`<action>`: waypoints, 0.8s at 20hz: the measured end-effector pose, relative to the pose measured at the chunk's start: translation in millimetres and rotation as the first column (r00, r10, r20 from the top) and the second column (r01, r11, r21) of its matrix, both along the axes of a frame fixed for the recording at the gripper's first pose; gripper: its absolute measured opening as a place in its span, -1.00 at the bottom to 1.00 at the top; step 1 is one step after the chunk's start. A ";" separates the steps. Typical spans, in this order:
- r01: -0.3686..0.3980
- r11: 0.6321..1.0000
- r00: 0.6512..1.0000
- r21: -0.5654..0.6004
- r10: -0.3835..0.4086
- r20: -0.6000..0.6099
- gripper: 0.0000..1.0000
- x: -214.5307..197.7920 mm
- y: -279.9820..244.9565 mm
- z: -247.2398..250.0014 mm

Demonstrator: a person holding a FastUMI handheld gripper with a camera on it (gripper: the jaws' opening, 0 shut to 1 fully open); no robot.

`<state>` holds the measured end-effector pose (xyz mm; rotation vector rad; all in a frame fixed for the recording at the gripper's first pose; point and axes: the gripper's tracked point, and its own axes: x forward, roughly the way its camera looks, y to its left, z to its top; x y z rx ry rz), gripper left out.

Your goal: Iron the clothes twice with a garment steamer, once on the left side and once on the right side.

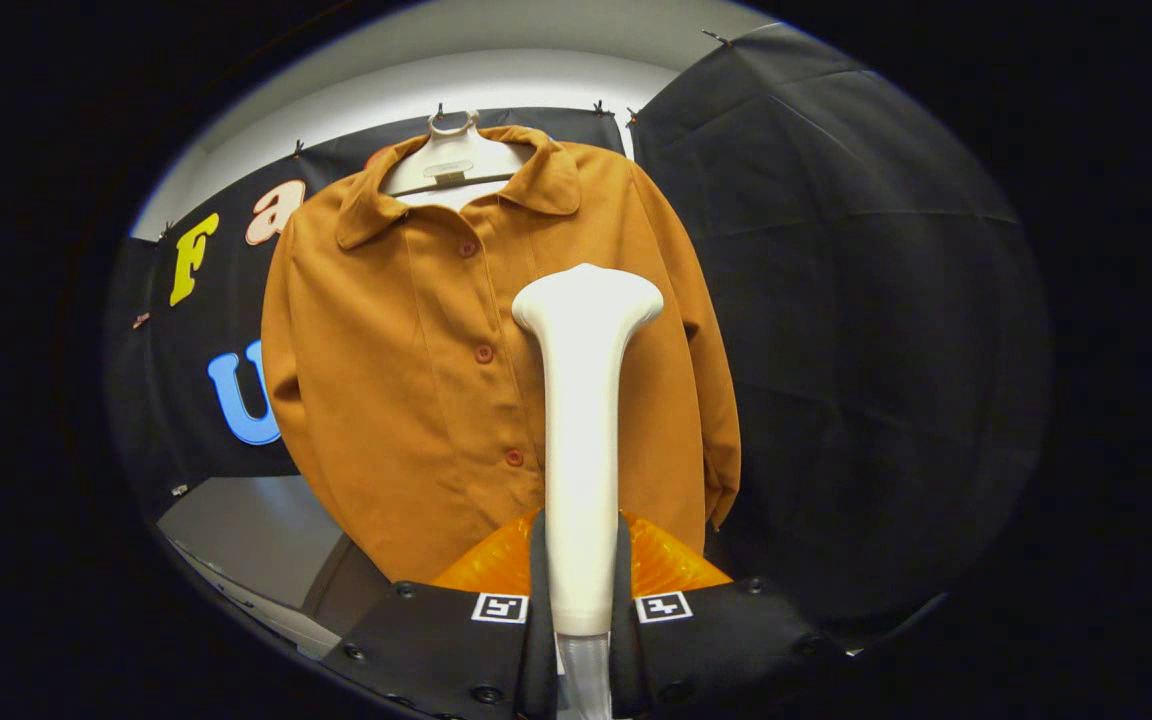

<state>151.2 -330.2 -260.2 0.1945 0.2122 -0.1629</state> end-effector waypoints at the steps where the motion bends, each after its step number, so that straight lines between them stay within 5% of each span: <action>1: 0.000 1.000 1.000 -0.007 0.000 -0.018 -0.52 -3.0 -0.1 -8.3; 16: 0.038 0.999 0.959 0.010 -0.034 -0.280 -0.51 -46.5 2.8 -125.2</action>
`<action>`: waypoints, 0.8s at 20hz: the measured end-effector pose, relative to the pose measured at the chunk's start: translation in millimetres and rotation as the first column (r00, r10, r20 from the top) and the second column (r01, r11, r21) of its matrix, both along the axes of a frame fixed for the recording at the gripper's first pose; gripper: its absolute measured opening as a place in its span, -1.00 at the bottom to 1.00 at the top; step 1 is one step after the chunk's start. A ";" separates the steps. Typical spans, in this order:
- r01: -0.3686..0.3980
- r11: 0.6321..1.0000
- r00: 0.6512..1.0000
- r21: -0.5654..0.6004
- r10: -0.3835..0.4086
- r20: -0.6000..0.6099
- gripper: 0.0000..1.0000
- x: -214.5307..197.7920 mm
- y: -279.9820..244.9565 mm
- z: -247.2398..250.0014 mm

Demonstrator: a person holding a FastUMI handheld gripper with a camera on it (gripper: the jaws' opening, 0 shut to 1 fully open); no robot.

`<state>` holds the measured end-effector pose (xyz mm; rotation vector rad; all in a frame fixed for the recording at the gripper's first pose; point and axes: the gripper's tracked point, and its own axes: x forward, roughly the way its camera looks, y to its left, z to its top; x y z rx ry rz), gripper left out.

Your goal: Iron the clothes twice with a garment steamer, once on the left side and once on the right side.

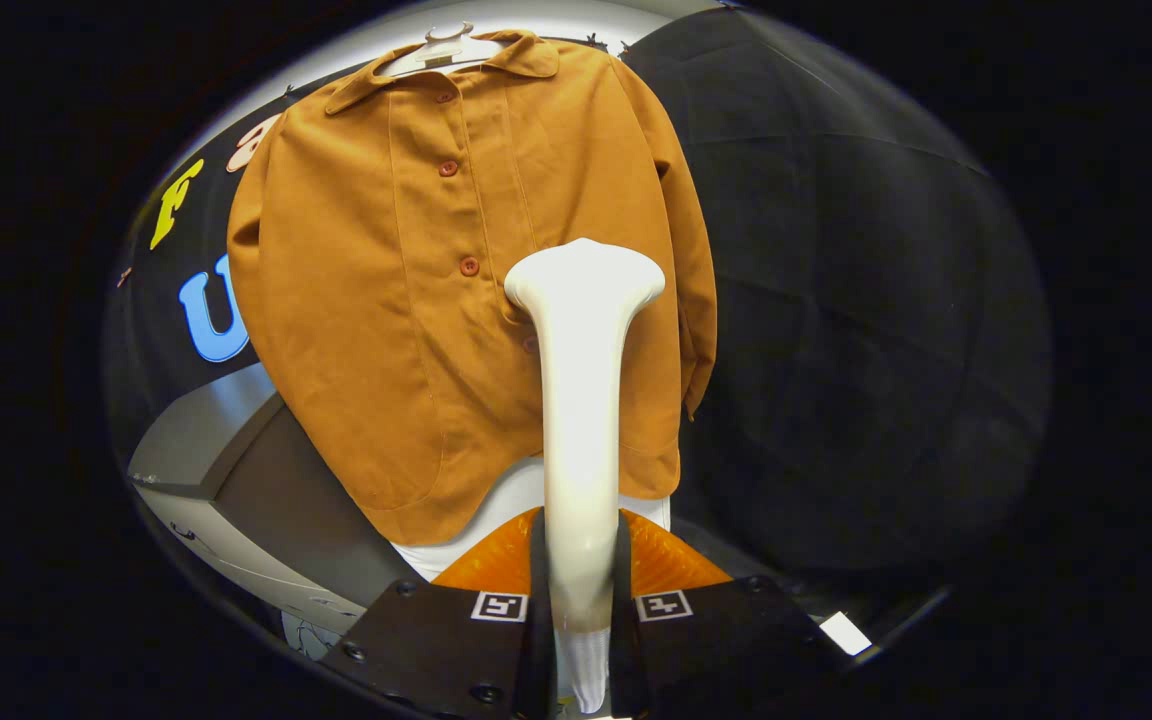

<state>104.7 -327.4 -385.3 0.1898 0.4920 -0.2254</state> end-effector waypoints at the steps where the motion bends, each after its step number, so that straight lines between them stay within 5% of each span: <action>1: 0.005 1.000 1.000 0.005 -0.005 -0.016 -0.51 -4.8 1.2 -6.9; 11: 0.032 0.999 0.988 0.022 -0.029 -0.151 -0.51 -59.1 24.5 -58.2; 16: 0.020 1.000 0.991 0.010 -0.019 -0.132 -0.51 -74.4 45.0 -43.9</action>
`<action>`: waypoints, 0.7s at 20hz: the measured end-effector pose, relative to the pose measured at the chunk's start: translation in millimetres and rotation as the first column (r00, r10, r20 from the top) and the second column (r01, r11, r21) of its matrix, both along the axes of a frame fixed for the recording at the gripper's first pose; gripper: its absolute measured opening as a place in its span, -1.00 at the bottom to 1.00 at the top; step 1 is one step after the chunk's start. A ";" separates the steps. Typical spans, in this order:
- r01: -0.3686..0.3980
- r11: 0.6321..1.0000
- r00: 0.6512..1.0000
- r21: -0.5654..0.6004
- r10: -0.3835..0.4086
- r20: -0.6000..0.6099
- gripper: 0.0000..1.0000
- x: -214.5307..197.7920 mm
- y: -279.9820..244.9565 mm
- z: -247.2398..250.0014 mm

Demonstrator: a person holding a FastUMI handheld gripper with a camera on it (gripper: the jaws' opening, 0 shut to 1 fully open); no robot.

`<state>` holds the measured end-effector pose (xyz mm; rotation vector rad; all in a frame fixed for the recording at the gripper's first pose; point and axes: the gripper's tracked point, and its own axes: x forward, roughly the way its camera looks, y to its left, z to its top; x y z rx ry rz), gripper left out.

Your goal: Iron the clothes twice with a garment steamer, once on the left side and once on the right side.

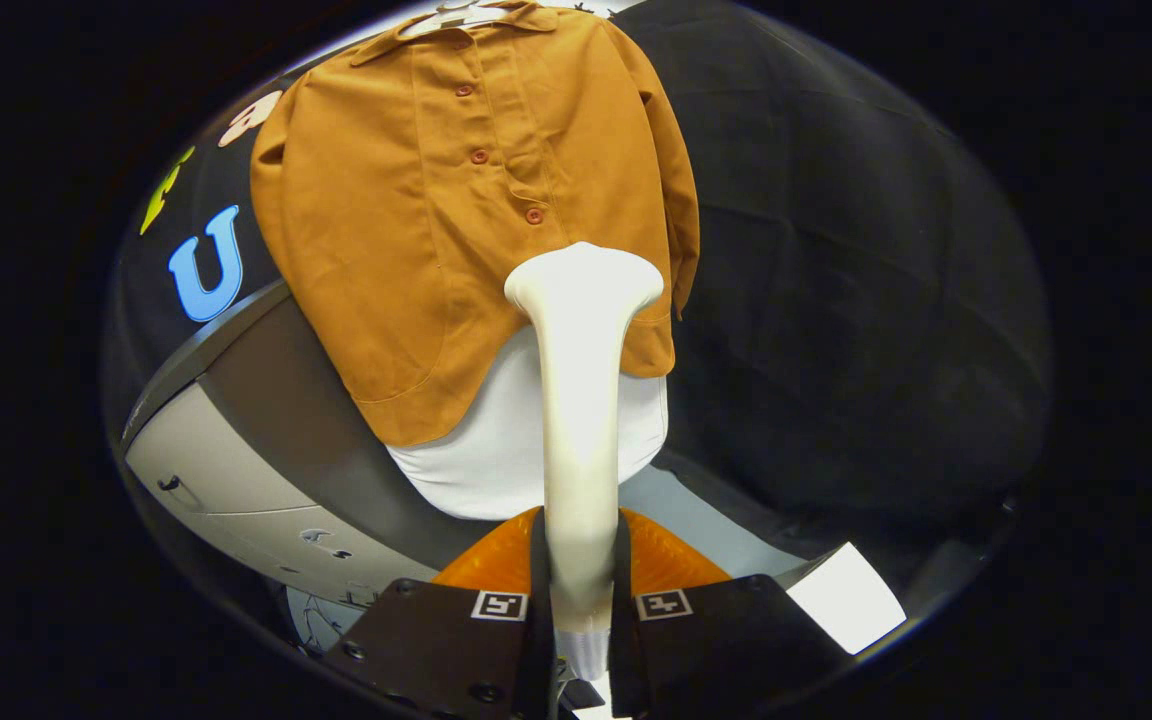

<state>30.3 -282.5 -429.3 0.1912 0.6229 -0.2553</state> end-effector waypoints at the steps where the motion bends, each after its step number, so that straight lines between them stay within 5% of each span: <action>1: -0.006 1.000 1.000 -0.007 0.006 0.011 -0.51 -2.0 4.1 6.9; 14: -0.009 0.998 0.957 -0.066 0.028 0.290 -0.52 14.5 38.6 179.0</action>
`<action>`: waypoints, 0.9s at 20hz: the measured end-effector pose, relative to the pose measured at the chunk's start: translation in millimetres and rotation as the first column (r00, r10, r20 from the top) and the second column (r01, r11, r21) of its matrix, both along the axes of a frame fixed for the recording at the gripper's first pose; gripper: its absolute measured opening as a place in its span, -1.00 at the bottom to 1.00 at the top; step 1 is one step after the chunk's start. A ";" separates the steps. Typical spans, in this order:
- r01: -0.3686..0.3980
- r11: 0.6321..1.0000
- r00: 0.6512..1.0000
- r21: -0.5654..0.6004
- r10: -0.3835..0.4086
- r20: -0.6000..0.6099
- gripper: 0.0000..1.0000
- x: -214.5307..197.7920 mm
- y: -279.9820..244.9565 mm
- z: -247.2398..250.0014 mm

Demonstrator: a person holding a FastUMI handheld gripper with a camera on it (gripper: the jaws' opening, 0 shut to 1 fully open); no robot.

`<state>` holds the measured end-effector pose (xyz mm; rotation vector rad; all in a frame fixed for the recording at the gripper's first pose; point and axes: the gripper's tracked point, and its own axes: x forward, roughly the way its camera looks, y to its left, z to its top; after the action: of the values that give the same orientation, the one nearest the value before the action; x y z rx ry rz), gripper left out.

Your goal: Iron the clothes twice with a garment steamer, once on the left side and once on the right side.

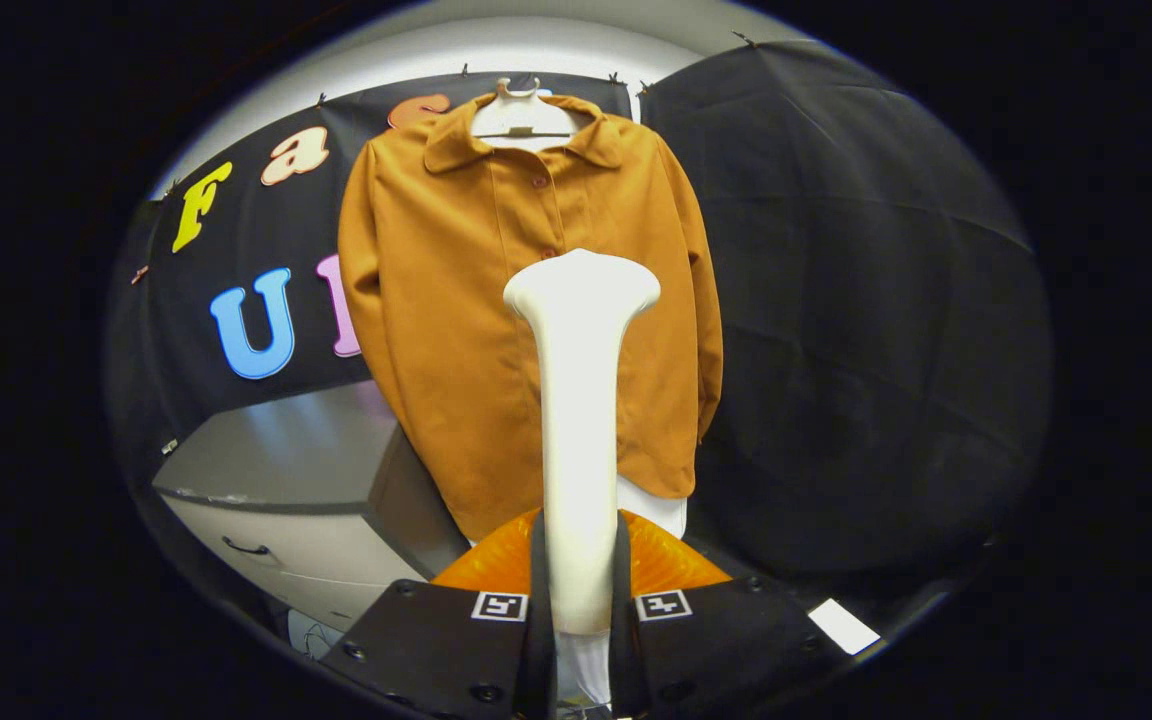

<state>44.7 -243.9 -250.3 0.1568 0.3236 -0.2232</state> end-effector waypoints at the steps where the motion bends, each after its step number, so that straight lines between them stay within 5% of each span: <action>1: -0.001 1.000 1.000 -0.002 0.001 0.023 -0.52 0.4 4.4 15.0; 10: -0.046 0.999 0.982 -0.009 0.047 0.184 -0.52 9.2 56.0 132.2; 18: -0.169 0.982 0.938 -0.087 0.187 0.292 -0.52 -0.7 128.6 202.8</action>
<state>44.0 -115.3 -47.4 0.0982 0.0274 -0.0272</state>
